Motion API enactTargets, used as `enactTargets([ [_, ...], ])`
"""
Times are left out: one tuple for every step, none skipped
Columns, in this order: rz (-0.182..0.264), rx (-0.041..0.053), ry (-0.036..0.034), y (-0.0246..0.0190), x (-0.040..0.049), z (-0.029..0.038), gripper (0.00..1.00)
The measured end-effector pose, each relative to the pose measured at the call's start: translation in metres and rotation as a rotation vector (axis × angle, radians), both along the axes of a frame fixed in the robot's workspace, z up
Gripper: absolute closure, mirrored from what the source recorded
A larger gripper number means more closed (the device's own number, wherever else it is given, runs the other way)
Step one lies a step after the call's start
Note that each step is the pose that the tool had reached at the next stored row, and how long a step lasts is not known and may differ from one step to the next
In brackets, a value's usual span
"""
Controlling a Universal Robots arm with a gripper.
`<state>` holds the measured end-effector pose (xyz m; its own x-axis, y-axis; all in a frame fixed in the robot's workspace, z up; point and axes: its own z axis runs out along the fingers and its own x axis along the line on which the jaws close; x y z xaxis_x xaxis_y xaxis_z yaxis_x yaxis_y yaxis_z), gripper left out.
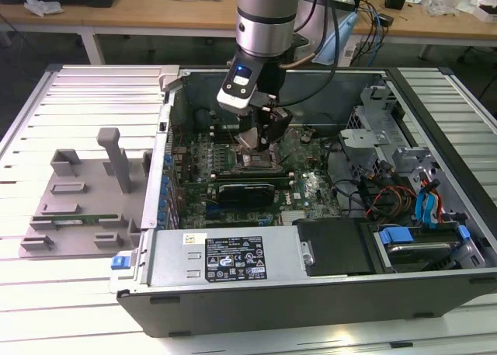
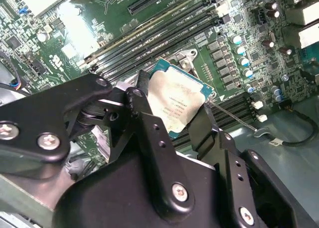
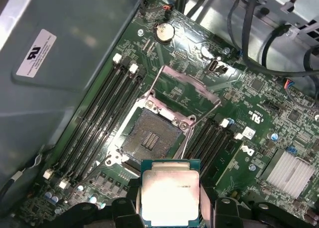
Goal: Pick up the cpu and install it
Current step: 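Place the cpu into insertion slot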
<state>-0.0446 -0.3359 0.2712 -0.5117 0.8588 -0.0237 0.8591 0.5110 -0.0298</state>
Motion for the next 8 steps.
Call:
enactTargets([
  [-0.008,0.0,0.0,0.0,0.0,0.0,0.45],
  [-0.02,-0.0001,0.0,0.0,0.0,-0.0001,0.45],
  [-0.035,-0.0003,0.0,0.0,0.0,-0.0001,0.45],
  [-0.05,-0.0003,0.0,0.0,0.0,-0.0002,0.45],
  [-0.06,-0.0003,0.0,0.0,0.0,-0.0002,0.45],
  [-0.071,-0.0005,0.0,0.0,0.0,-0.0002,0.45],
  [-0.077,-0.0004,0.0,0.0,0.0,-0.0002,0.45],
  [-0.084,-0.0005,0.0,0.0,0.0,-0.0003,0.45],
])
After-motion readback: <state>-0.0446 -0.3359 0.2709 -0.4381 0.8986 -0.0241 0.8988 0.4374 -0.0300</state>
